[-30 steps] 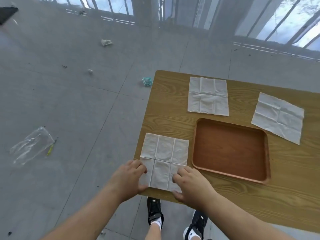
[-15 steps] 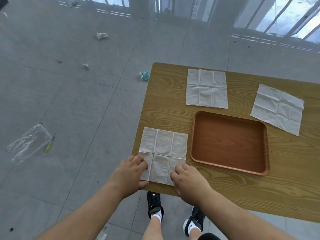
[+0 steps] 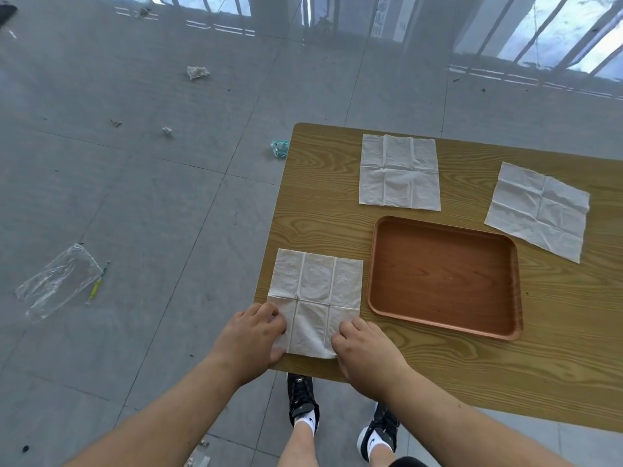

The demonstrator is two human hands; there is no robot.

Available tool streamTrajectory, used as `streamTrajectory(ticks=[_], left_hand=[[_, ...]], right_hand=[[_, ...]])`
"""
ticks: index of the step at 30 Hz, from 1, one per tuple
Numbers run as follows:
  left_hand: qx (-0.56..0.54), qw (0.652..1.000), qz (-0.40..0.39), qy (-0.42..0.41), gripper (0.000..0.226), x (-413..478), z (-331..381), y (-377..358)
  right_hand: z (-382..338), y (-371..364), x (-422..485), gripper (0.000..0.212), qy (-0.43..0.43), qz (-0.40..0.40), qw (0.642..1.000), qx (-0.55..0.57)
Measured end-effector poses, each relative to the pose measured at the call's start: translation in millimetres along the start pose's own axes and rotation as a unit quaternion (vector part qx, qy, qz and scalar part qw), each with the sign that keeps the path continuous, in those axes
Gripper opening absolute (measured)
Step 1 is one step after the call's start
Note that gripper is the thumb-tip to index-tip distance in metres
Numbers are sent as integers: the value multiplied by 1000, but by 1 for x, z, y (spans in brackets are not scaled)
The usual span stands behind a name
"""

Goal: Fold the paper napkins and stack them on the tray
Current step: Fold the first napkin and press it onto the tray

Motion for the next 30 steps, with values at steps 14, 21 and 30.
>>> streamTrajectory(ticks=[14, 21, 30], left_hand=[[35, 999, -17, 12, 51, 2, 4, 2], [38, 999, -21, 14, 56, 3, 4, 2], [48, 998, -27, 15, 61, 5, 5, 0]], right_hand=[[4, 2, 0, 20, 6, -22, 1000, -15], [6, 3, 2, 20, 3, -18, 1000, -12], [8, 2, 1, 20, 5, -20, 1000, -18]])
Point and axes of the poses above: each hand's wrist, its own x-axis towards the middle knuckle, its own y-axis out of the back of the hand, z = x × y, the point moved 3 cm from there along x, towards the middle knuckle, and after that the axes turned 10 degrees about -z, right-handed, at the moved point
